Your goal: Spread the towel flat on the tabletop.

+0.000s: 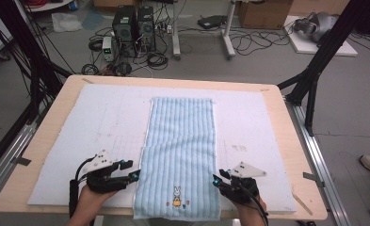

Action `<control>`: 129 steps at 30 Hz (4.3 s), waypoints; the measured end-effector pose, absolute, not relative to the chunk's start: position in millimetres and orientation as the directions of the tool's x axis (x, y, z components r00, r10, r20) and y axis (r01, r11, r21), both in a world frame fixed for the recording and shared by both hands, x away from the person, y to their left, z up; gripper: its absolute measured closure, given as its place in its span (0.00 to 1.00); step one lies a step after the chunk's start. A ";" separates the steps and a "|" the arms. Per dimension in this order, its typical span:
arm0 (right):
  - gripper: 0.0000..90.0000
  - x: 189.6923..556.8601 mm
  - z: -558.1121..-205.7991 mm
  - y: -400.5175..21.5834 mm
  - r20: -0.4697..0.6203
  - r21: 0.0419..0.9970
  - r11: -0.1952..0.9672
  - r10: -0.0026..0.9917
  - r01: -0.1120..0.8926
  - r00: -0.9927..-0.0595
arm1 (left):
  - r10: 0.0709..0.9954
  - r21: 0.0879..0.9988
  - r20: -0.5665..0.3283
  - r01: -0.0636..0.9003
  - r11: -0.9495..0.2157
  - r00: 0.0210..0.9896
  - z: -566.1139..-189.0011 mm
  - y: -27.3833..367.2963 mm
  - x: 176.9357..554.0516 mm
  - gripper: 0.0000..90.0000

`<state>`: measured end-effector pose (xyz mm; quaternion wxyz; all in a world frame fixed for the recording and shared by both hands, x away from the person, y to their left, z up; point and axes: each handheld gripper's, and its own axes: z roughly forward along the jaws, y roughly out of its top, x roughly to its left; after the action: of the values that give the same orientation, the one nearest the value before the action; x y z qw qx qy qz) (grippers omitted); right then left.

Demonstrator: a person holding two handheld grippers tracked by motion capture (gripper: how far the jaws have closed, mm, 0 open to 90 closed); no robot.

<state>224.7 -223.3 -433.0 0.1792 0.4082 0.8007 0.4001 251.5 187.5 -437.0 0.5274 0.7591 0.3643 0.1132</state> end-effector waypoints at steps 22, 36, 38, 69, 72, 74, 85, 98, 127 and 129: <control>0.69 222.8 -433.6 -229.3 0.006 0.791 0.347 0.819 0.503 -0.574 | 0.673 0.846 -0.222 0.482 -0.226 0.706 -448.3 170.2 262.4 0.72; 0.72 251.5 -442.9 -219.6 -0.011 0.766 0.340 0.856 0.546 -0.518 | 0.662 0.789 -0.036 0.428 -0.441 0.748 -449.7 146.5 249.9 0.99; 0.72 251.5 -446.5 -218.0 -0.013 0.748 0.356 0.852 0.560 -0.524 | 0.656 0.783 -0.040 0.432 -0.448 0.754 -448.6 150.4 246.6 0.99; 0.57 245.9 -441.3 -223.7 0.048 0.815 0.307 0.809 0.491 -0.586 | 0.731 0.894 -0.187 0.422 -0.151 0.656 -444.3 190.1 266.6 0.43; 0.52 249.6 -440.6 -224.5 0.049 0.820 0.295 0.818 0.491 -0.573 | 0.727 0.899 -0.191 0.414 -0.140 0.660 -442.5 191.8 270.6 0.43; 0.47 254.1 -439.3 -224.7 0.048 0.822 0.290 0.821 0.489 -0.568 | 0.724 0.904 -0.196 0.407 -0.126 0.661 -440.8 191.9 274.4 0.43; 0.66 286.7 -436.1 -218.7 0.031 0.804 0.355 0.776 0.477 -0.630 | 0.719 0.926 -0.184 0.364 -0.101 0.670 -435.9 185.3 308.8 0.22; 0.72 306.5 -444.1 -217.9 0.045 0.716 0.444 0.740 0.538 -0.671 | 0.729 0.923 -0.179 0.368 -0.108 0.661 -429.7 186.3 327.5 0.26; 0.63 298.4 -432.9 -243.2 0.050 0.804 0.312 0.813 0.506 -0.580 | 0.805 0.821 0.020 0.450 -0.352 0.594 -445.4 130.9 419.2 0.69; 0.62 298.4 -433.0 -243.8 0.050 0.806 0.310 0.813 0.504 -0.580 | 0.807 0.801 0.045 0.461 -0.381 0.589 -450.4 128.7 419.7 0.75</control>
<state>298.4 -243.8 -433.0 0.1873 0.4180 0.7874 0.4125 419.7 128.7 -450.4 0.3907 0.8011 0.3958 0.2211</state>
